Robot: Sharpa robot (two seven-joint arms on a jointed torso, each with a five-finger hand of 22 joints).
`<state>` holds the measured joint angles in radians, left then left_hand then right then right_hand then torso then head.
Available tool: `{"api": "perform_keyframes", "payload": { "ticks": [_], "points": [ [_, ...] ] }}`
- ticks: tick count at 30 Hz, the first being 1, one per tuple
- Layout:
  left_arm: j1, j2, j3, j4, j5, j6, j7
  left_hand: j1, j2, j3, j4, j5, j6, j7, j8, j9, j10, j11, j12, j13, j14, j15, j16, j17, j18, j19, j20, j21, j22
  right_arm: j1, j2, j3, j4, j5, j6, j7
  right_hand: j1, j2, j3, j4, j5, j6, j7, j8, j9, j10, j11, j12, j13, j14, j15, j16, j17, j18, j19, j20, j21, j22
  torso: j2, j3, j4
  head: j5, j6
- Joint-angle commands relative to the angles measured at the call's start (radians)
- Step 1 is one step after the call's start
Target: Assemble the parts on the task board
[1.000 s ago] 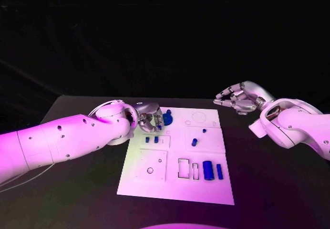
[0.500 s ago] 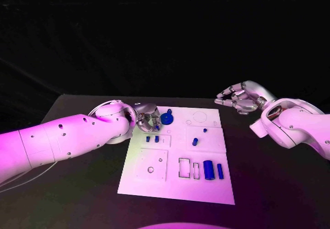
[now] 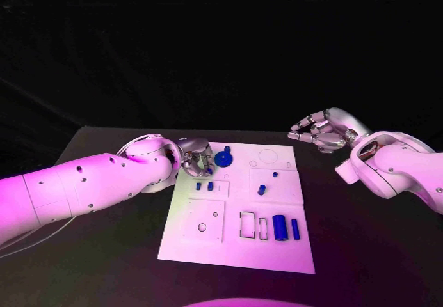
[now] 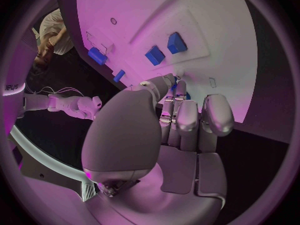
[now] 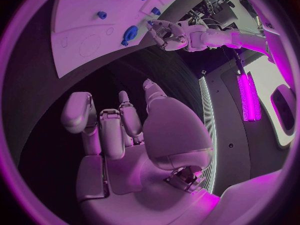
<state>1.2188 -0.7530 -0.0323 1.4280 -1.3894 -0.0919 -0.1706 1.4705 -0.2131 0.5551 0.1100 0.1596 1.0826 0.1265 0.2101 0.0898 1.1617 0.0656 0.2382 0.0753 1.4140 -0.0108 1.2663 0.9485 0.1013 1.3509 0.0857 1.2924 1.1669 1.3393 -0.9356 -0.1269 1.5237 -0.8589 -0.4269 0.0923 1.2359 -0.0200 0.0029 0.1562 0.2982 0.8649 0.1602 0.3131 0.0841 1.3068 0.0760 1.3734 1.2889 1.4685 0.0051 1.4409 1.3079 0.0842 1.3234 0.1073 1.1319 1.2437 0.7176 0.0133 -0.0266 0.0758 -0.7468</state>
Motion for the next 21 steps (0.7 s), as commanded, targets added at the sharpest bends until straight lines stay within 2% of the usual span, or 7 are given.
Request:
{"api": "perform_keyframes", "payload": {
  "ticks": [1, 21],
  "points": [
    [-0.001, -0.001, 0.0, 0.002, 0.007, 0.011, 0.002, -0.009, 0.004, -0.002, -0.006, -0.002, 0.007, 0.002, -0.005, 0.0, 0.01, 0.001, -0.002, 0.001, -0.002, 0.001, -0.003, 0.001, -0.006, -0.003, -0.003, -0.001, 0.001, 0.0, 0.0, 0.0, -0.001, -0.004, -0.004, 0.006, 0.004, 0.01, -0.002, 0.004, 0.007, -0.003, -0.004, 0.004, 0.002, 0.001, -0.001, -0.001, 0.001, 0.053, -0.006, -0.003, 0.071, 0.019, -0.004, -0.001, -0.004, 0.001, 0.0, 0.0002, 0.0, -0.001, -0.002],
    [0.0, -0.008, 0.001, 0.003, 0.005, 0.02, -0.01, -0.008, 0.005, -0.003, -0.009, -0.002, 0.012, 0.003, -0.006, 0.001, 0.015, 0.0, -0.005, 0.003, -0.002, 0.001, -0.002, 0.002, -0.006, -0.003, -0.003, -0.001, 0.001, 0.0, 0.0, 0.0, -0.001, -0.004, -0.004, 0.005, 0.004, 0.01, -0.002, 0.004, 0.007, -0.003, -0.004, 0.004, 0.002, 0.001, -0.001, -0.001, 0.001, 0.053, -0.006, -0.003, 0.071, 0.019, -0.004, -0.001, -0.004, 0.001, 0.0, 0.0, 0.0004, -0.006, -0.009]
  ]
}}
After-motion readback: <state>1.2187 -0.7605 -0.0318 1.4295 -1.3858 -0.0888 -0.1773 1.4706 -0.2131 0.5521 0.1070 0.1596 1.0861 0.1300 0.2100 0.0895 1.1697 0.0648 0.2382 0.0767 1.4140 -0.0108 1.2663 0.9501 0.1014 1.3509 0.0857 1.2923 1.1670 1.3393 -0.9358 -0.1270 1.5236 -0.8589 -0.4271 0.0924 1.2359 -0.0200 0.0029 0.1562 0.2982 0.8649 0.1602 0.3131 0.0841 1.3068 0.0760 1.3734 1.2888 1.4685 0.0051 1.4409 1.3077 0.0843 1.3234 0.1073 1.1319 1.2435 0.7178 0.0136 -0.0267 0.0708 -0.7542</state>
